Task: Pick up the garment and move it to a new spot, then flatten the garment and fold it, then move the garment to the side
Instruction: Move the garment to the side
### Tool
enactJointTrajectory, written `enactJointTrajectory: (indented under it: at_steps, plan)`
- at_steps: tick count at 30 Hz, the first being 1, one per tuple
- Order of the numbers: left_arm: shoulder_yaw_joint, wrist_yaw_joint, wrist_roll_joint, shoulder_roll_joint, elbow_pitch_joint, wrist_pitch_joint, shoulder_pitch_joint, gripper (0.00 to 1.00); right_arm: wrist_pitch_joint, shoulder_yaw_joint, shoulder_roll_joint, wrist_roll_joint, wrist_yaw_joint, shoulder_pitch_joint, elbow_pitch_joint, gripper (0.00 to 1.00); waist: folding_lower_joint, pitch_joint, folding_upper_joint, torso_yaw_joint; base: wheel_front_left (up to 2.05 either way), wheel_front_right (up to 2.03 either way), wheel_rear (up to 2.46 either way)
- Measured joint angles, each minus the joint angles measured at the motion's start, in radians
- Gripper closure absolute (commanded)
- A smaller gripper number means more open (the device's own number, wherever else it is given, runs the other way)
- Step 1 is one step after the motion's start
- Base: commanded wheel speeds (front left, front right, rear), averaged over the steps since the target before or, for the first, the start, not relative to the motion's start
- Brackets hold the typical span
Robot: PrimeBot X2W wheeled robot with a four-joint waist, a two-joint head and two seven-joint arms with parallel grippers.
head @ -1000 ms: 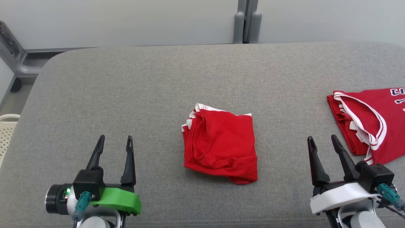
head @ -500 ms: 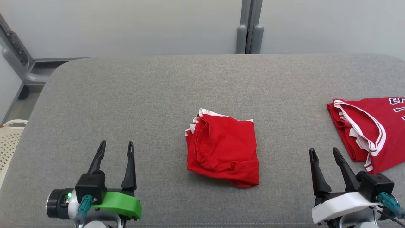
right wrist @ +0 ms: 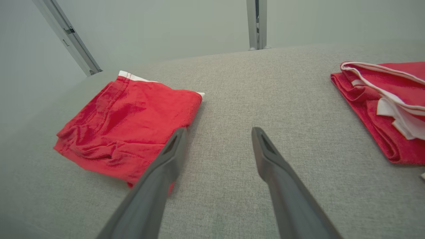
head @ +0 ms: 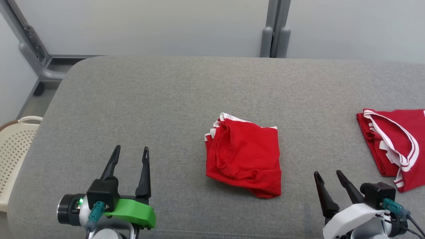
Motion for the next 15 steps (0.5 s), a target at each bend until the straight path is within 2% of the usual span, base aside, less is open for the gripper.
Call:
enactJointTrajectory:
  at_steps: [9, 15]
  plan:
    - [-0.034, -0.019, 0.002, -0.04, 0.017, -0.005, -0.04, 0.0, 0.046, 0.146, -0.078, 0.119, 0.0, -0.156, 0.219, 0.0, 0.0, 0.045, 0.0, 0.108, 0.0, 0.0, 0.0]
    - [-0.047, -0.035, 0.005, -0.065, 0.041, -0.013, -0.058, 0.0, 0.043, 0.198, -0.109, 0.191, 0.0, -0.271, 0.347, 0.0, 0.0, 0.087, 0.0, 0.175, 0.0, 0.0, 0.0]
